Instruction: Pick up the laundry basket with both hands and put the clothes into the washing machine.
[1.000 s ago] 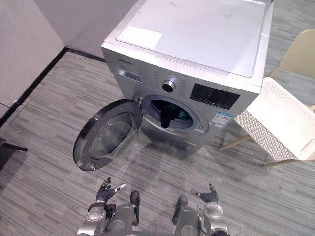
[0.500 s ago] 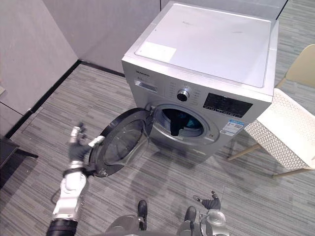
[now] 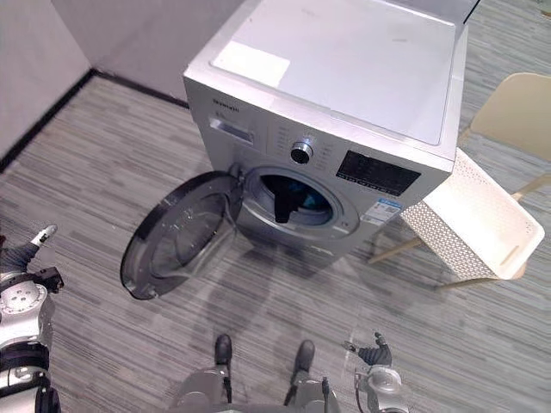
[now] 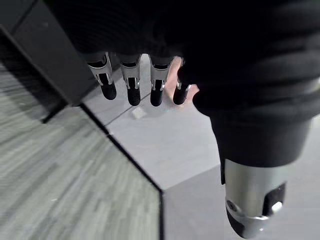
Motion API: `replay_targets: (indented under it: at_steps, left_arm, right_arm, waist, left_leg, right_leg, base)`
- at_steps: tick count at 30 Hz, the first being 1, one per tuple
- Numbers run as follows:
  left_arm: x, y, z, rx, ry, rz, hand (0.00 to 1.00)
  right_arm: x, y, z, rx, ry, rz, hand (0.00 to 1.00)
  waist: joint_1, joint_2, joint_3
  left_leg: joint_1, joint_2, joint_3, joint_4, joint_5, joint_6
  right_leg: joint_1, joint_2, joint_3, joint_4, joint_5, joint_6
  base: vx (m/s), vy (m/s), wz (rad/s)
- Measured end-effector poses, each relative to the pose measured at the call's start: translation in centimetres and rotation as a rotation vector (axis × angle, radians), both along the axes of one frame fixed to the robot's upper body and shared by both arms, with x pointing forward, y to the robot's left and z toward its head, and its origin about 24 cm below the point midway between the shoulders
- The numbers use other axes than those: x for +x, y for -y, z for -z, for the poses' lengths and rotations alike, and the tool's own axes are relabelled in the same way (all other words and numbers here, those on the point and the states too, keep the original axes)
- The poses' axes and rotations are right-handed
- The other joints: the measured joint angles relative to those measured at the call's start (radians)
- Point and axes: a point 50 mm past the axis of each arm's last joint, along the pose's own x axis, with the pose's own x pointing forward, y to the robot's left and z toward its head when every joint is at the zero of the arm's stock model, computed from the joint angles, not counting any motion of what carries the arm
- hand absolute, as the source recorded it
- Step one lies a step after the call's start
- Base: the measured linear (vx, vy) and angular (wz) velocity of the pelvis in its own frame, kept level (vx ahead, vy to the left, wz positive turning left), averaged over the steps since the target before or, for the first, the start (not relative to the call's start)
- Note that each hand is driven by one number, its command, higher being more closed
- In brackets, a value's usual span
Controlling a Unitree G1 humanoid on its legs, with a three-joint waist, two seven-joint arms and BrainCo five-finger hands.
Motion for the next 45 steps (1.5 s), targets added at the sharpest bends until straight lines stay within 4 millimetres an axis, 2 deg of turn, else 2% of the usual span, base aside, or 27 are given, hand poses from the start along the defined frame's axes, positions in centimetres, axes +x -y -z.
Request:
replay_targets:
  at_steps: [4, 10, 13, 14, 15, 17, 18, 19, 20, 22, 23, 24, 25, 26, 27, 29, 31, 32, 34, 35, 36, 37, 38, 39, 40, 42, 45]
  left_arm:
    - [2.2, 1.5, -0.3, -0.048, 0.024, 0.050, 0.00]
    - [4.2, 5.2, 1.0, -0.163, 0.061, 0.120, 0.00]
    - [4.5, 8.0, 2.9, -0.208, 0.026, 0.181, 0.00]
    - [4.2, 9.6, 4.1, -0.235, 0.010, 0.213, 0.00]
    - [4.1, 9.9, 4.3, -0.237, 0.005, 0.222, 0.00]
    - [2.9, 13.6, 6.7, -0.281, -0.037, 0.304, 0.00]
    - [2.6, 14.5, 7.2, -0.295, -0.051, 0.325, 0.00]
    - [1.8, 15.7, 8.3, -0.312, -0.083, 0.352, 0.00]
    - [0.7, 18.2, 9.6, -0.342, -0.127, 0.417, 0.00]
    - [-0.6, 20.7, 10.8, -0.385, -0.168, 0.490, 0.00]
    - [-1.7, 22.6, 11.7, -0.425, -0.203, 0.556, 0.00]
    - [-2.2, 23.4, 12.0, -0.439, -0.220, 0.589, 0.00]
    - [-2.9, 25.0, 12.5, -0.459, -0.250, 0.652, 0.00]
    - [-3.1, 26.1, 12.6, -0.472, -0.265, 0.709, 0.00]
    - [-3.0, 26.6, 12.6, -0.476, -0.264, 0.732, 0.00]
    - [-1.8, 27.4, 11.7, -0.470, -0.236, 0.769, 0.00]
    - [2.1, 26.6, 9.1, -0.390, -0.160, 0.788, 0.00]
    - [3.4, 26.2, 8.2, -0.362, -0.143, 0.788, 0.00]
    - [8.5, 23.4, 3.4, -0.244, -0.036, 0.723, 0.00]
    - [9.6, 22.4, 2.0, -0.209, -0.007, 0.702, 0.00]
    - [11.6, 20.2, -1.1, -0.142, 0.052, 0.657, 0.00]
    - [12.9, 17.9, -4.2, -0.100, 0.109, 0.582, 0.00]
    - [13.3, 16.8, -5.4, -0.094, 0.131, 0.542, 0.00]
    - [13.8, 15.2, -7.9, -0.051, 0.187, 0.515, 0.00]
    - [14.2, 14.6, -9.8, -0.020, 0.230, 0.508, 0.00]
    - [14.3, 14.4, -10.8, -0.026, 0.265, 0.492, 0.00]
    - [14.4, 15.0, -11.0, -0.051, 0.293, 0.500, 0.00]
  right_arm:
    - [0.6, -1.4, -0.1, 0.041, 0.035, 0.004, 0.00]
    - [0.7, -2.8, 0.0, 0.077, 0.048, -0.011, 0.00]
    - [0.9, -3.0, -0.1, 0.080, 0.056, -0.022, 0.00]
    - [1.0, -3.0, -0.1, 0.079, 0.060, -0.025, 0.00]
    - [1.1, -3.0, -0.1, 0.079, 0.060, -0.025, 0.00]
    - [1.2, -3.1, -0.2, 0.079, 0.060, -0.028, 0.00]
    - [1.2, -3.1, -0.2, 0.078, 0.059, -0.030, 0.00]
    - [1.3, -3.1, -0.2, 0.077, 0.058, -0.031, 0.00]
    - [1.2, -3.1, -0.1, 0.074, 0.048, -0.036, 0.00]
    - [0.9, -3.0, 0.0, 0.070, 0.033, -0.036, 0.00]
    - [0.7, -2.9, 0.1, 0.062, 0.020, -0.042, 0.00]
    - [0.7, -2.8, 0.1, 0.060, 0.017, -0.043, 0.00]
    - [0.6, -2.7, 0.2, 0.058, 0.011, -0.042, 0.00]
    - [0.7, -2.7, 0.1, 0.057, 0.014, -0.042, 0.00]
    - [0.7, -2.7, 0.1, 0.056, 0.017, -0.043, 0.00]
    - [1.2, -2.7, -0.1, 0.055, 0.030, -0.047, 0.00]
    - [2.0, -2.2, -0.8, 0.035, 0.071, -0.050, 0.00]
    - [2.2, -1.9, -1.0, 0.025, 0.081, -0.050, 0.00]
    - [2.9, -0.7, -1.8, -0.022, 0.113, -0.037, 0.00]
    - [3.1, -0.5, -2.0, -0.026, 0.122, -0.029, 0.00]
    - [3.4, 0.0, -2.3, -0.032, 0.143, -0.011, 0.00]
    - [3.4, 0.2, -2.5, -0.029, 0.156, 0.016, 0.00]
    - [3.2, 0.3, -2.6, -0.032, 0.165, 0.032, 0.00]
    - [2.8, 0.6, -2.8, -0.036, 0.185, 0.063, 0.00]
    - [2.6, 0.4, -2.9, -0.029, 0.196, 0.085, 0.00]
    - [2.4, -0.4, -3.1, 0.001, 0.229, 0.104, 0.00]
    - [3.1, -0.8, -4.2, 0.001, 0.317, 0.097, 0.00]
  waist:
    - [0.005, -0.026, 0.058]
    - [0.006, -0.020, 0.067]
    - [0.006, -0.014, 0.071]
    - [0.006, -0.007, 0.075]
    - [0.005, -0.006, 0.076]
    - [0.002, 0.006, 0.081]
    - [0.002, 0.009, 0.080]
    - [0.001, 0.014, 0.080]
    - [-0.001, 0.027, 0.076]
    - [-0.001, 0.049, 0.062]
    - [-0.001, 0.072, 0.044]
    - [-0.002, 0.085, 0.031]
    - [-0.002, 0.110, 0.014]
    - [-0.003, 0.139, -0.003]
    - [-0.005, 0.151, -0.009]
    - [-0.017, 0.170, -0.016]
    - [-0.066, 0.179, -0.013]
    - [-0.073, 0.179, -0.013]
    - [-0.122, 0.171, 0.003]
    - [-0.137, 0.166, 0.019]
    - [-0.160, 0.154, 0.064]
    - [-0.169, 0.140, 0.078]
    - [-0.169, 0.137, 0.080]
    - [-0.168, 0.134, 0.097]
    - [-0.165, 0.128, 0.113]
    - [-0.162, 0.128, 0.114]
    - [-0.138, 0.128, 0.114]
  left_leg:
    - [-0.062, 0.025, -0.002, 0.052, -0.008, -0.005]
    - [-0.124, 0.061, 0.000, 0.121, -0.043, -0.023]
    - [-0.123, 0.064, 0.006, 0.120, -0.043, -0.024]
    - [-0.120, 0.065, 0.009, 0.119, -0.042, -0.025]
    - [-0.119, 0.064, 0.009, 0.119, -0.041, -0.026]
    - [-0.098, 0.061, 0.018, 0.108, -0.033, -0.038]
    - [-0.091, 0.060, 0.020, 0.101, -0.031, -0.039]
    - [-0.079, 0.058, 0.022, 0.096, -0.029, -0.037]
    - [-0.052, 0.055, 0.026, 0.084, -0.027, -0.034]
    - [-0.030, 0.049, 0.025, 0.070, -0.027, -0.033]
    - [-0.011, 0.044, 0.026, 0.056, -0.027, -0.033]
    - [-0.006, 0.041, 0.028, 0.051, -0.027, -0.033]
    - [0.010, 0.035, 0.031, 0.042, -0.027, -0.032]
    - [0.028, 0.030, 0.035, 0.028, -0.027, -0.032]
    - [0.035, 0.028, 0.038, 0.024, -0.027, -0.032]
    - [0.056, 0.028, 0.066, 0.017, -0.028, -0.032]
    - [0.046, 0.029, 0.111, 0.016, -0.030, -0.030]
    - [0.037, 0.028, 0.126, 0.016, -0.030, -0.029]
    - [-0.012, 0.027, 0.181, 0.024, -0.030, -0.027]
    - [-0.017, 0.027, 0.191, 0.027, -0.031, -0.026]
    - [-0.025, 0.028, 0.212, 0.034, -0.033, -0.023]
    - [-0.064, 0.031, 0.238, 0.043, -0.033, -0.023]
    - [-0.092, 0.040, 0.250, 0.053, -0.035, -0.020]
    - [-0.142, 0.052, 0.264, 0.084, -0.044, -0.010]
    - [-0.172, 0.067, 0.275, 0.114, -0.053, -0.013]
    - [-0.204, 0.102, 0.281, 0.168, -0.080, -0.021]
    - [-0.236, 0.143, 0.278, 0.235, -0.115, -0.028]
  right_leg:
    - [-0.046, 0.016, 0.000, 0.013, 0.026, -0.029]
    - [-0.092, 0.034, 0.012, 0.042, 0.027, -0.028]
    - [-0.095, 0.037, 0.026, 0.042, 0.027, -0.028]
    - [-0.098, 0.037, 0.034, 0.043, 0.027, -0.028]
    - [-0.098, 0.037, 0.035, 0.043, 0.027, -0.028]
    - [-0.096, 0.037, 0.051, 0.045, 0.025, -0.027]
    - [-0.094, 0.037, 0.056, 0.045, 0.025, -0.026]
    - [-0.087, 0.036, 0.059, 0.045, 0.023, -0.024]
    - [-0.068, 0.035, 0.062, 0.045, 0.017, -0.019]
    - [-0.050, 0.034, 0.061, 0.045, 0.005, -0.009]
    - [-0.038, 0.032, 0.061, 0.045, 0.001, -0.005]
    - [-0.035, 0.030, 0.061, 0.045, -0.002, -0.002]
    - [-0.024, 0.025, 0.063, 0.046, -0.010, 0.007]
    - [-0.015, 0.020, 0.065, 0.049, -0.015, 0.009]
    - [-0.013, 0.019, 0.068, 0.051, -0.016, 0.010]
    - [-0.016, 0.018, 0.094, 0.060, -0.020, 0.013]
    - [-0.070, 0.018, 0.139, 0.080, -0.019, 0.013]
    - [-0.087, 0.018, 0.151, 0.083, -0.014, 0.012]
    - [-0.156, 0.018, 0.208, 0.070, 0.023, 0.015]
    - [-0.163, 0.019, 0.223, 0.063, 0.033, 0.017]
    - [-0.172, 0.021, 0.246, 0.040, 0.056, 0.017]
    - [-0.215, 0.024, 0.275, 0.023, 0.082, 0.016]
    - [-0.244, 0.024, 0.285, 0.020, 0.090, 0.019]
    - [-0.285, 0.025, 0.300, 0.011, 0.105, 0.017]
    - [-0.300, 0.033, 0.308, 0.000, 0.118, 0.020]
    - [-0.312, 0.053, 0.308, 0.000, 0.119, 0.018]
    - [-0.317, 0.079, 0.308, 0.005, 0.119, 0.018]
  base:
    - [-0.08, 0.003, -0.04]
    - [-0.08, -0.025, -0.08]
    - [-0.05, -0.009, -0.12]
    - [-0.04, 0.009, -0.14]
    - [-0.02, 0.002, -0.16]
    - [0.01, 0.004, -0.18]
    - [0.02, 0.007, -0.17]
    - [0.05, 0.012, -0.10]
    - [0.06, 0.014, -0.06]
    - [0.06, 0.013, 0.04]
    - [0.06, 0.012, 0.06]
    - [0.11, 0.035, 0.02]
    - [0.11, 0.044, -0.01]
    - [0.10, 0.045, -0.03]
    - [0.05, 0.026, -0.12]
    - [0.03, 0.028, -0.32]
    - [-0.03, 0.037, -0.56]
    - [-0.03, 0.018, -0.70]
    - [-0.03, 0.001, -0.70]
    - [-0.04, -0.009, -0.64]
    - [-0.08, -0.037, -0.61]
    - [-0.09, -0.053, -0.58]
    - [-0.09, -0.049, -0.49]
    - [-0.06, -0.049, -0.33]
    - [-0.06, -0.043, -0.26]
    - [-0.03, -0.067, -0.18]
    - [0.00, -0.058, -0.12]
